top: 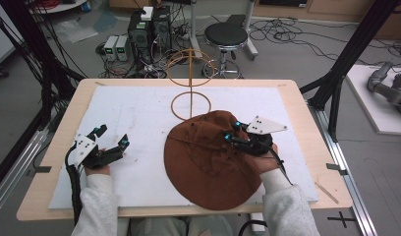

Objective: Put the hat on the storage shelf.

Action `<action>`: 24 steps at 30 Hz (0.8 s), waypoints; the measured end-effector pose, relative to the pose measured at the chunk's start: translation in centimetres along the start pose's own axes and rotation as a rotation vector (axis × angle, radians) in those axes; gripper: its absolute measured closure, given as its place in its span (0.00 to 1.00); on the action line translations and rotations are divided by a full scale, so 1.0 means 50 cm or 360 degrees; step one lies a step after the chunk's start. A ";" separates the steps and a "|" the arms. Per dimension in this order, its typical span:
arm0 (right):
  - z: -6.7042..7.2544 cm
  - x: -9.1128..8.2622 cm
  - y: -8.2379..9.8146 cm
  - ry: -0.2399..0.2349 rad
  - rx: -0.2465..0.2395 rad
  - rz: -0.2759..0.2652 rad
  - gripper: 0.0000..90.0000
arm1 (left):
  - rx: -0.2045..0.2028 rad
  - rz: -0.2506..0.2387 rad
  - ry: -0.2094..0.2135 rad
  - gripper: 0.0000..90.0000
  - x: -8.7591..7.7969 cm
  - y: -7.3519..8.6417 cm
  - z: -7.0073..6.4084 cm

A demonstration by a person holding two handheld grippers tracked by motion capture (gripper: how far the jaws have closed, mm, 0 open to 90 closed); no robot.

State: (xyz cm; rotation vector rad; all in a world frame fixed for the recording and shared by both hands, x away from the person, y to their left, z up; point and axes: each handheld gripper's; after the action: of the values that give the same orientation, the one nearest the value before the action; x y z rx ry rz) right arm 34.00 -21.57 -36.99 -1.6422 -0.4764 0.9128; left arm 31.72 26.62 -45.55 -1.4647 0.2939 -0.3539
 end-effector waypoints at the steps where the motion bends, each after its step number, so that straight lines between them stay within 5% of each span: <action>1: 0.000 0.000 0.000 0.0010 -0.0015 0.0008 0.79 | 0.0001 0.0000 0.0000 0.16 0.000 0.000 0.000; 8: 0.001 0.000 -0.006 0.0006 -0.0027 0.0036 0.95 | -0.0004 -0.0004 -0.0001 0.16 0.000 0.000 0.000; 24: -0.006 -0.018 -0.035 -0.0006 -0.0014 0.0002 0.97 | -0.0008 -0.0001 0.0003 0.16 0.000 0.000 0.001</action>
State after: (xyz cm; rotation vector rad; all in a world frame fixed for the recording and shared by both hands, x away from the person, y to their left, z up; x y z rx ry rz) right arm 33.96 -21.93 -35.04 -1.6494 -0.4828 0.9157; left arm 31.75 26.64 -45.55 -1.4693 0.2960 -0.3552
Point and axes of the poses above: each handheld gripper's, and its own axes: x roughly forward along the jaws, y roughly out of its underside, z roughly to its left, and after that the axes turned 4 degrees about x, right-handed
